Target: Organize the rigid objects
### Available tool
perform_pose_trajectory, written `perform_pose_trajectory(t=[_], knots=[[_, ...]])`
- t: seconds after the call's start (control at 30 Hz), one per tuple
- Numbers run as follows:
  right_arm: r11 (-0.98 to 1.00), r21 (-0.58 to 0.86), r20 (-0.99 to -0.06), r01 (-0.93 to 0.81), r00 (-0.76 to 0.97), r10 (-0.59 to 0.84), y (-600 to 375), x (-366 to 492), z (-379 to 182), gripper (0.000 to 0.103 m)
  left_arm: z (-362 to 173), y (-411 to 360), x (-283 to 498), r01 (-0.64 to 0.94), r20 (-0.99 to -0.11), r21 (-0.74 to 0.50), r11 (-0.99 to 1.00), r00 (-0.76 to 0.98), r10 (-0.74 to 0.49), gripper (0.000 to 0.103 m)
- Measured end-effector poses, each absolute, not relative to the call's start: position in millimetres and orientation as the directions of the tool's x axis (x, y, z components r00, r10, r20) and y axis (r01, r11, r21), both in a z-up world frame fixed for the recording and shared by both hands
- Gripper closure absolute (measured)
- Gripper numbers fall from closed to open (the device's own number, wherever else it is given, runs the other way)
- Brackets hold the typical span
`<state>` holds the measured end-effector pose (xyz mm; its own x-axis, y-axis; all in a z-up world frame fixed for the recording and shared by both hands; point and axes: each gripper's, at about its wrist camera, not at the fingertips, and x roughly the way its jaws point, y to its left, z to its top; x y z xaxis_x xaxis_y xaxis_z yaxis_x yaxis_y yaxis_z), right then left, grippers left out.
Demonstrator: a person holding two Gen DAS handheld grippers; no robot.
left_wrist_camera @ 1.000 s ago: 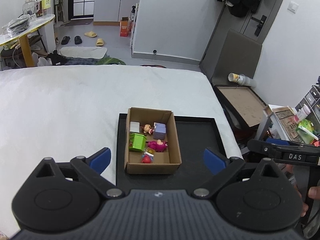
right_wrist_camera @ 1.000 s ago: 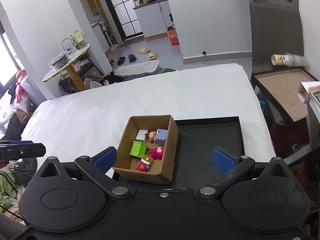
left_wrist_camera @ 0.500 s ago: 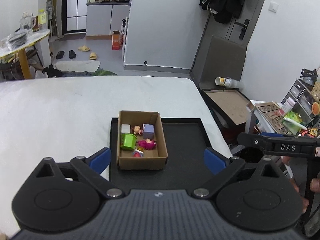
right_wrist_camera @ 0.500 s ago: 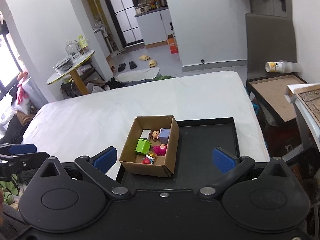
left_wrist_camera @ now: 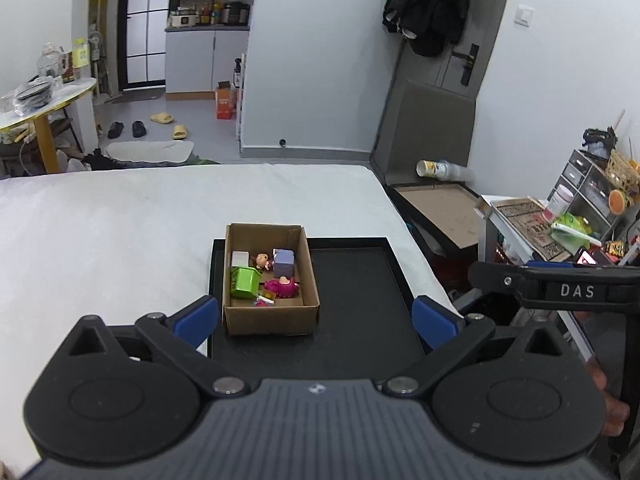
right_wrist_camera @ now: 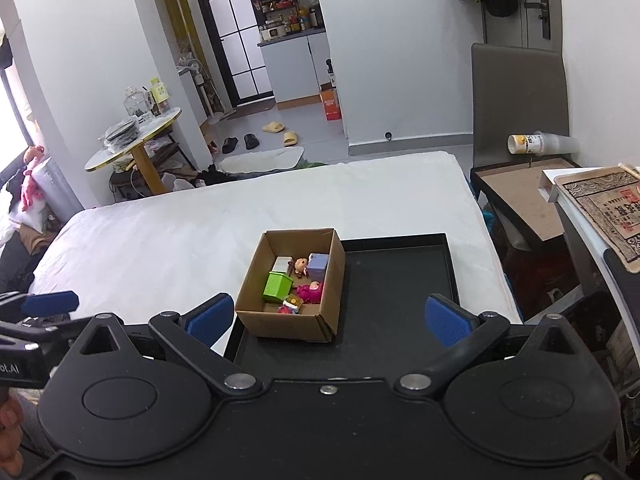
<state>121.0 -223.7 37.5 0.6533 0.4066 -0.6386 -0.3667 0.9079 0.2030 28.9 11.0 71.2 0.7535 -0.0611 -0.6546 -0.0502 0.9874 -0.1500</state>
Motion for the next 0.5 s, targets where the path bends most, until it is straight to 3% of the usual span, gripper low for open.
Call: perform_pose_trajectory(t=[0.5], knots=[[0.903,0.208,-0.643,-0.376,0.644,0.416,-229.0,96.8,28.8,0.0,62.9,2.2,18.8,-0.063,-0.662,-0.153,0.986,0.748,-0.055,0.0]])
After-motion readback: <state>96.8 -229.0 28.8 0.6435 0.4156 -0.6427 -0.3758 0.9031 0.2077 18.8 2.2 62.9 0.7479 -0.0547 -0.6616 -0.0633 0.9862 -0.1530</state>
